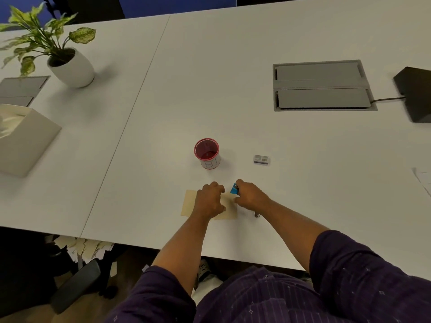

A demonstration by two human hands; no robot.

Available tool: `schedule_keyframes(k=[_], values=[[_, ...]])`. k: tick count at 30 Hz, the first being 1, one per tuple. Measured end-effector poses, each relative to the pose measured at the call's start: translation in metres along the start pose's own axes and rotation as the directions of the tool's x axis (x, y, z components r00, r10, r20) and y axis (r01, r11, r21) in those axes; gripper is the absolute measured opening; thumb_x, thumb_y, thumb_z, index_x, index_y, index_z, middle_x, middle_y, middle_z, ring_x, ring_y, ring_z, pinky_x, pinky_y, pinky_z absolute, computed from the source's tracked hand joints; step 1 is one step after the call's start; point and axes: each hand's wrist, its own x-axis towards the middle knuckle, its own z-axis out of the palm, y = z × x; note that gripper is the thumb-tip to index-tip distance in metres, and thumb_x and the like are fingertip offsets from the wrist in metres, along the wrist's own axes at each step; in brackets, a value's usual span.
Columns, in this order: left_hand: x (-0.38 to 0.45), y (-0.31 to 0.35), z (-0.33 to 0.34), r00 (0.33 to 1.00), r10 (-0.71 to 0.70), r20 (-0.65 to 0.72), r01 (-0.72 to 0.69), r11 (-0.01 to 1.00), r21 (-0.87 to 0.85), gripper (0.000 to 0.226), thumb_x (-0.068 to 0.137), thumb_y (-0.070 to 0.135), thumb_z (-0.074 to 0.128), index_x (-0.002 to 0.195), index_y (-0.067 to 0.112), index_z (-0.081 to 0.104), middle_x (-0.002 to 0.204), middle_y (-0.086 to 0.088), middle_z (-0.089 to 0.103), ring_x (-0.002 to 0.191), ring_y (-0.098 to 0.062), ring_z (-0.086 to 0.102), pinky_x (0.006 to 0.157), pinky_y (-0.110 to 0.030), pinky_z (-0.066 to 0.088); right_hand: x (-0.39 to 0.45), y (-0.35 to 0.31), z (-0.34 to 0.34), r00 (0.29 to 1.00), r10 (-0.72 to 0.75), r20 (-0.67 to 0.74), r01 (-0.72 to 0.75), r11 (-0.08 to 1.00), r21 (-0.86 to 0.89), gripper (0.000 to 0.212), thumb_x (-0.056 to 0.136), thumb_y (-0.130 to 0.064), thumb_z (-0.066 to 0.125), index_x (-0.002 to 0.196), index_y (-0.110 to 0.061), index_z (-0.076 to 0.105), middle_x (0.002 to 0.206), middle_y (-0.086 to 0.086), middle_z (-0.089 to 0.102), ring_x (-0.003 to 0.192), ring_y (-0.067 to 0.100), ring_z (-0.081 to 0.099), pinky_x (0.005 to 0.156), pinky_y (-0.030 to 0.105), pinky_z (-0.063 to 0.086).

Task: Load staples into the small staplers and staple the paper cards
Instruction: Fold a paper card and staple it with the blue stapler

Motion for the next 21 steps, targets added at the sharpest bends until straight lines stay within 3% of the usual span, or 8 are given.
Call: schedule_keyframes(k=[6,10,17,21], values=[[-0.011,-0.003,0.016,0.999,0.018,0.034,-0.020,0.997,0.073,0.058,0.077,0.021,0.079,0.130,0.016,0.055,0.127,-0.002,0.053,0.112,-0.024,0.054,0.090,-0.038,0.049,0.000,0.003,0.008,0.998,-0.050,0.040,0.054,0.990,-0.131,0.045,0.097,-0.027,0.066,0.137,-0.013,0.050,0.130,0.009,0.064,0.114,0.027,0.063,0.098,0.038,0.053],[-0.016,-0.004,0.027,0.999,0.036,-0.018,-0.034,0.995,0.098,0.049,0.079,0.014,0.074,0.124,0.014,0.054,0.129,-0.002,0.049,0.108,-0.024,0.053,0.080,-0.035,0.047,-0.002,0.007,0.014,0.995,-0.065,0.074,0.082,0.965,-0.249,0.044,0.095,-0.032,0.066,0.131,-0.013,0.051,0.124,0.009,0.066,0.108,0.026,0.065,0.092,0.040,0.055],[-0.018,-0.005,0.034,0.997,0.043,-0.056,-0.041,0.998,0.037,0.055,0.079,0.005,0.072,0.129,0.012,0.051,0.154,-0.001,0.038,0.129,-0.026,0.047,0.093,-0.038,0.049,-0.001,0.004,0.021,0.995,-0.052,0.082,0.071,0.966,-0.248,0.057,0.095,-0.035,0.065,0.142,-0.015,0.040,0.127,0.009,0.064,0.111,0.028,0.064,0.093,0.043,0.056],[-0.018,-0.004,0.034,0.996,0.049,-0.080,-0.045,0.998,0.049,0.052,0.078,0.005,0.069,0.125,0.016,0.051,0.135,0.000,0.049,0.111,-0.024,0.051,0.079,-0.033,0.049,0.004,0.000,0.023,0.997,-0.048,0.054,0.061,0.962,-0.267,0.045,0.098,-0.030,0.062,0.136,-0.014,0.044,0.125,0.009,0.065,0.109,0.028,0.065,0.090,0.040,0.056]])
